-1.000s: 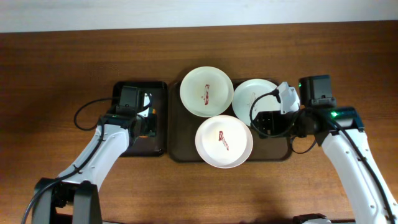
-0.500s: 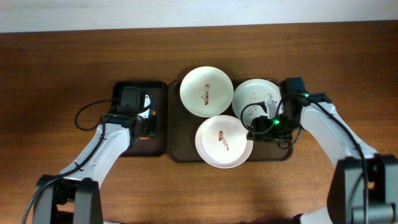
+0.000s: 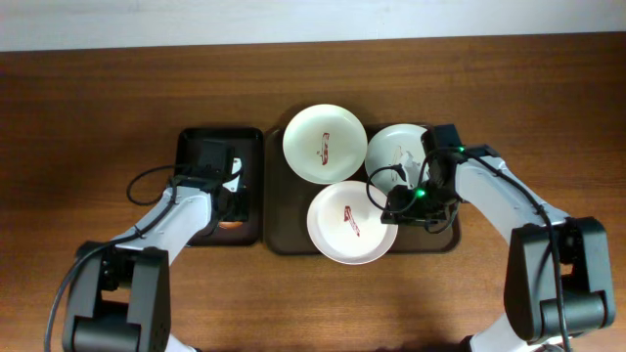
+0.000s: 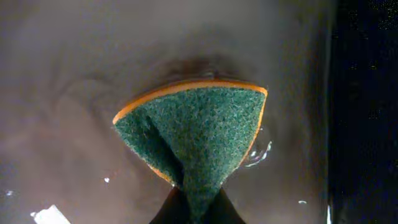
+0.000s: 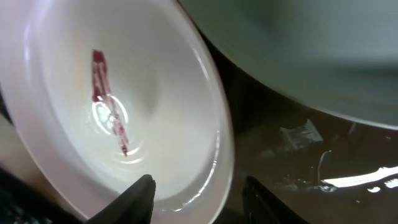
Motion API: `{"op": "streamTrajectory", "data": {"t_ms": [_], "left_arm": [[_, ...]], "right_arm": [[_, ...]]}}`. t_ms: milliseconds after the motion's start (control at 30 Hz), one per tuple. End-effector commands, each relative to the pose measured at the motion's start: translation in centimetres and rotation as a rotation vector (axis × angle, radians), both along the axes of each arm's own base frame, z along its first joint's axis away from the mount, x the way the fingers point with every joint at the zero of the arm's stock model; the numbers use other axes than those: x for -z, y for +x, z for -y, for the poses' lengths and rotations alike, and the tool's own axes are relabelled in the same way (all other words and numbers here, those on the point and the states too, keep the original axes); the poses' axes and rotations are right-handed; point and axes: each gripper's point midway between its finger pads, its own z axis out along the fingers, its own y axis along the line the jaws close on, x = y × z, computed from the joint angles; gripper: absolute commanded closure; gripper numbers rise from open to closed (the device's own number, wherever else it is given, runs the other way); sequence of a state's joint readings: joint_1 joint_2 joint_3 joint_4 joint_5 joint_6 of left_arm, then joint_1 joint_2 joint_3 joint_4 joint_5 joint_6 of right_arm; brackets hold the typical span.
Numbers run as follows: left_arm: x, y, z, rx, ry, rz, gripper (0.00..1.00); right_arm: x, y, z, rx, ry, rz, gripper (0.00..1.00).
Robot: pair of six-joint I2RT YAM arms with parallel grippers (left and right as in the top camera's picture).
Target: Clean dirty plates on tray and stack at the side
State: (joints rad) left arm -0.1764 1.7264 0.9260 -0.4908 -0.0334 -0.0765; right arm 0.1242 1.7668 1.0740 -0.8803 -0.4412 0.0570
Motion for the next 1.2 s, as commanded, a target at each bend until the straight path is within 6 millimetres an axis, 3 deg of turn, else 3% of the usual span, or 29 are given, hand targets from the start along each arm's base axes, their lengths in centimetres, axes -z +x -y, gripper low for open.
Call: {"op": "streamTrajectory", "data": {"t_ms": [0,100,433,500,567,733,767,800,1000,1167], "left_arm": [[0.1,0.3,0.5,0.001,-0.024,0.002,0.81],[0.0,0.8,0.5,0.001,-0.028,0.022,0.63],[-0.8,2.7,0.9,0.002,-0.042,0.107,0.6],[-0.7,2.7,0.9,0.002,-0.042,0.105,0.63],[-0.7,2.7,0.9,0.002,-0.042,0.106,0.77],[-0.7,2.6,0.9,0.002,-0.041,0.102,0.87],[-0.7,2.6,0.9,0.002,-0.041,0.102,0.97],[-0.7,2.6,0.9,0.002,-0.041,0.102,1.0],[-1.1,2.8,0.8,0.001,-0.043,0.113,1.0],[-4.4,3.8,1.0,0.002,-0.059,0.207,1.0]], "right_arm": [[1.3,-0.5,1.0,0.032,-0.077,-0.024,0.55],[1.9,-0.6,1.0,0.044,-0.075,-0.016,0.62],[2.0,0.2,0.9,0.046,-0.069,0.017,0.86],[2.0,0.2,0.9,0.046,-0.069,0.017,0.89],[2.0,0.2,0.9,0.046,-0.069,0.017,0.92],[2.0,0.2,0.9,0.046,-0.069,0.017,0.96],[2.0,0.2,0.9,0.046,-0.069,0.016,0.96],[2.0,0.2,0.9,0.046,-0.069,0.016,0.96],[1.7,0.1,0.3,0.044,-0.03,0.011,0.96],[1.7,0.1,0.2,0.044,-0.029,0.01,0.96]]}}
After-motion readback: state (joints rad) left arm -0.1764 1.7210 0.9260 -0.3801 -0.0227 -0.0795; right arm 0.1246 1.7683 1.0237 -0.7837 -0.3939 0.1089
